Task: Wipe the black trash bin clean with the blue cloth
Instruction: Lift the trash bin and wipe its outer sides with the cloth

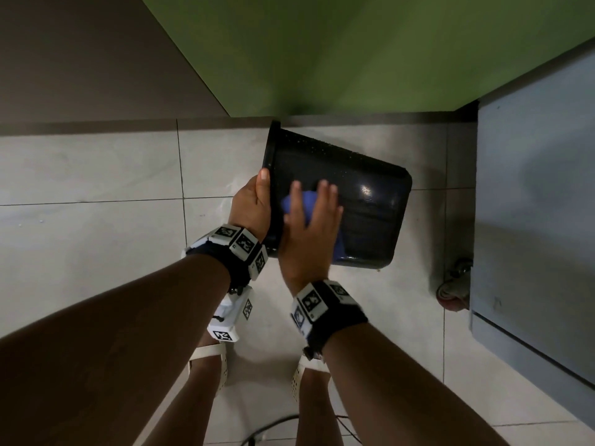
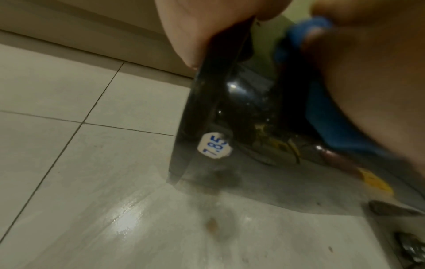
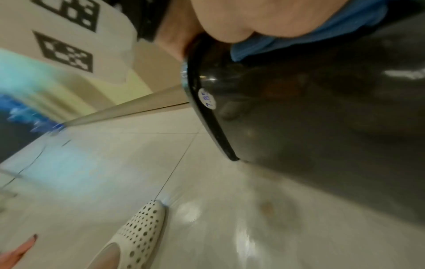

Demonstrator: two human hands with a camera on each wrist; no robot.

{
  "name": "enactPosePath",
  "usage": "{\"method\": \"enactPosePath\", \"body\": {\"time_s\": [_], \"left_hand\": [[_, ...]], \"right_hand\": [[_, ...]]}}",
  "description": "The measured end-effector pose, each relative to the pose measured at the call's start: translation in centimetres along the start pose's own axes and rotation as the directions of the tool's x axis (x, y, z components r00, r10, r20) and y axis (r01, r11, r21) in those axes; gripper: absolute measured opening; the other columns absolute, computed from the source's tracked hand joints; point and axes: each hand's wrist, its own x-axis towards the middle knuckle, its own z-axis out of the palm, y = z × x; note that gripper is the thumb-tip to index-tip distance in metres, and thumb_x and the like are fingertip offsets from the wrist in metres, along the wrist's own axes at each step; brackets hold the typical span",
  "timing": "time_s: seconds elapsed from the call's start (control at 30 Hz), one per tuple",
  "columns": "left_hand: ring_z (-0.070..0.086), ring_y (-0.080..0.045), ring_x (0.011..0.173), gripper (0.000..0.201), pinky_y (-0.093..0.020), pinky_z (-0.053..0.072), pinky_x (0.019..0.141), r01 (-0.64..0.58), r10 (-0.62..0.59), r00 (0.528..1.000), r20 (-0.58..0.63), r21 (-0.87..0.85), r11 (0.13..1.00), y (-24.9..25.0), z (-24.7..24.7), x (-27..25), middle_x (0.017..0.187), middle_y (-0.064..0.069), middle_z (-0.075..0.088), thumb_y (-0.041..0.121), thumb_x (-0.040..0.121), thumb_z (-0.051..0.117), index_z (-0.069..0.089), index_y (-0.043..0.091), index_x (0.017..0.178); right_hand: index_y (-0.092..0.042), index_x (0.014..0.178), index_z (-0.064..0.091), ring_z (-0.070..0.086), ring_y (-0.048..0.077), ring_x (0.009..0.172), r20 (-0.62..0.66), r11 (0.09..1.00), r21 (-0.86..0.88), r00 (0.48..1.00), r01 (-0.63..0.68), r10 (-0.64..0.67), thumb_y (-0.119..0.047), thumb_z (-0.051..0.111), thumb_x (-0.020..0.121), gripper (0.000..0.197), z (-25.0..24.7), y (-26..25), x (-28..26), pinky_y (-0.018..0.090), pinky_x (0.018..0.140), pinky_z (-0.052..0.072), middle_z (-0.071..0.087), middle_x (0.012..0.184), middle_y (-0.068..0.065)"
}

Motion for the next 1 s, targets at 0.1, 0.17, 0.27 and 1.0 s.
{"method": "enactPosePath", "body": {"time_s": [0.1,0.17,0.27,1.0], "left_hand": [[0.058,-0.024,0.088,0.046,-0.031,0.046,0.082,-0.033,0.033,0.999,0.005,0.002,0.999,-0.1,-0.1,0.0,0.093,-0.008,0.063,0.037,0.099,0.025,0.061,0.008,0.098],[0.056,-0.022,0.085,0.047,-0.029,0.043,0.077,-0.037,0.037,0.999,0.007,0.022,0.999,-0.2,-0.1,-0.2,0.09,-0.009,0.062,0.037,0.099,0.025,0.06,0.007,0.096],[0.053,-0.021,0.085,0.048,-0.028,0.038,0.076,-0.021,0.021,1.0,0.008,0.065,0.998,0.1,-0.2,-0.4,0.089,-0.006,0.058,0.038,0.099,0.023,0.059,0.006,0.097],[0.056,-0.031,0.115,0.043,-0.049,0.043,0.101,0.564,-0.534,0.792,0.296,-0.019,0.826,3.2,-2.3,9.0,0.136,-0.014,0.052,0.052,0.087,0.046,0.06,0.016,0.105]], "right_hand": [[-0.015,0.137,0.037,0.037,0.039,0.131,0.03,0.986,-0.029,0.986,0.165,-0.164,-0.039,0.027,0.096,0.048,-0.1,0.5,2.3,0.052,0.106,0.027,0.042,0.139,0.024],[-0.016,0.135,0.041,0.036,0.039,0.132,0.015,0.984,-0.007,0.984,0.18,-0.18,-0.029,0.033,0.096,0.043,-0.7,1.8,3.6,0.052,0.105,0.031,0.04,0.14,0.024],[-0.02,0.141,0.033,0.023,0.036,0.138,-0.025,0.998,0.063,1.0,-0.016,0.018,-0.025,0.041,0.094,0.048,-1.7,4.2,4.3,0.049,0.111,0.028,0.026,0.149,0.021],[-0.008,0.137,0.039,0.044,0.034,0.127,-0.309,0.965,0.115,0.914,-0.237,0.261,-0.025,0.041,0.095,0.045,-1.7,7.6,2.6,0.047,0.101,0.043,0.043,0.138,0.021]]}}
